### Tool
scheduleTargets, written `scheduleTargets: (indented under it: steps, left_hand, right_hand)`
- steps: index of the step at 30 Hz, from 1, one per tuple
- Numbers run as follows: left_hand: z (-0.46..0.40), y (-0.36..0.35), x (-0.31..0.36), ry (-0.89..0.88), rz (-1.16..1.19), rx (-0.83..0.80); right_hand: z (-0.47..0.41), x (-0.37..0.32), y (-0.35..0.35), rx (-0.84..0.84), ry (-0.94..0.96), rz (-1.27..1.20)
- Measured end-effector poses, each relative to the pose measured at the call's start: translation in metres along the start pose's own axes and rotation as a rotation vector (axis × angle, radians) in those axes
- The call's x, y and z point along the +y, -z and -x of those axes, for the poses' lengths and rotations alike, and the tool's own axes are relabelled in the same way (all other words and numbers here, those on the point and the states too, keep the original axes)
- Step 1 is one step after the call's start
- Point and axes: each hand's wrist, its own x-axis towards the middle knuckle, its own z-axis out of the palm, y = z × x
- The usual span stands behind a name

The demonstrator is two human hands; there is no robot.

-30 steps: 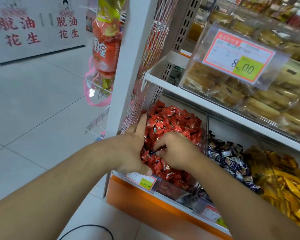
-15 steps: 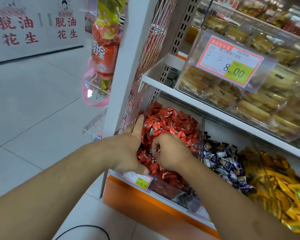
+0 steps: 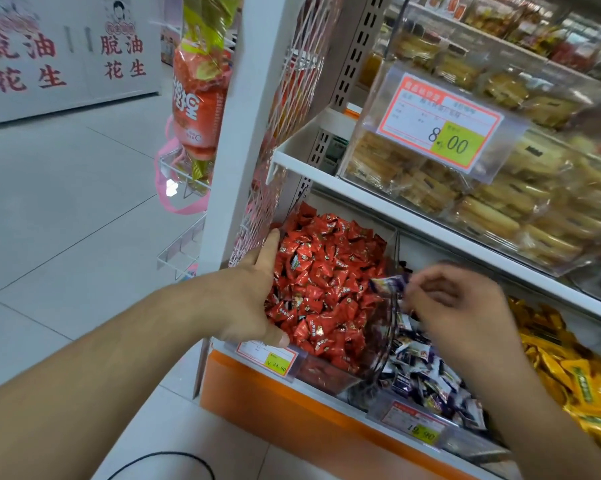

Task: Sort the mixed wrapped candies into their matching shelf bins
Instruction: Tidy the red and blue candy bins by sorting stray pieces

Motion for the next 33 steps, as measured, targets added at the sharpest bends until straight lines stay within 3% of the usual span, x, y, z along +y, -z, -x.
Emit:
scheduleTargets:
  steps: [3,7,11,13,18,23,33]
  left_hand:
    - [-0.002,0.000,0.000,-0.002,-0.012,0.003]
    - [-0.002,-0.001,0.001,-0.007,-0.002,-0.002]
    - [0.000,0.000,0.001,0.006,0.013,-0.002]
    - [0.000,0.001,0.001,0.011,0.016,-0.006]
    - [-0.001,0.000,-0.001,0.001,0.013,0.011]
    - [-0.002,-0.001,-0.003,0.002,0.027,0.008]
    - [-0.001,-0.002,-0.003,0.007,0.020,0.011]
  right_hand:
    - [0.000,0.025,0.029,0.096,-0.094,0.075]
    - [0.000,0.041,0.032,0.059,-0.095,0.334]
    - [0.006,0.023,0.006,0.019,0.107,0.372]
    - [0.006,0.008,-0.017,-0.061,0.249,0.297]
    - [-0.016,-0.018,-0.096,-0.391,0.369,0.211]
    - [-0.040,-0.008,-0.143,-0.516,0.257,0.318]
    - [-0.043,-0.001,-0.142,-0.533,0.176,0.280]
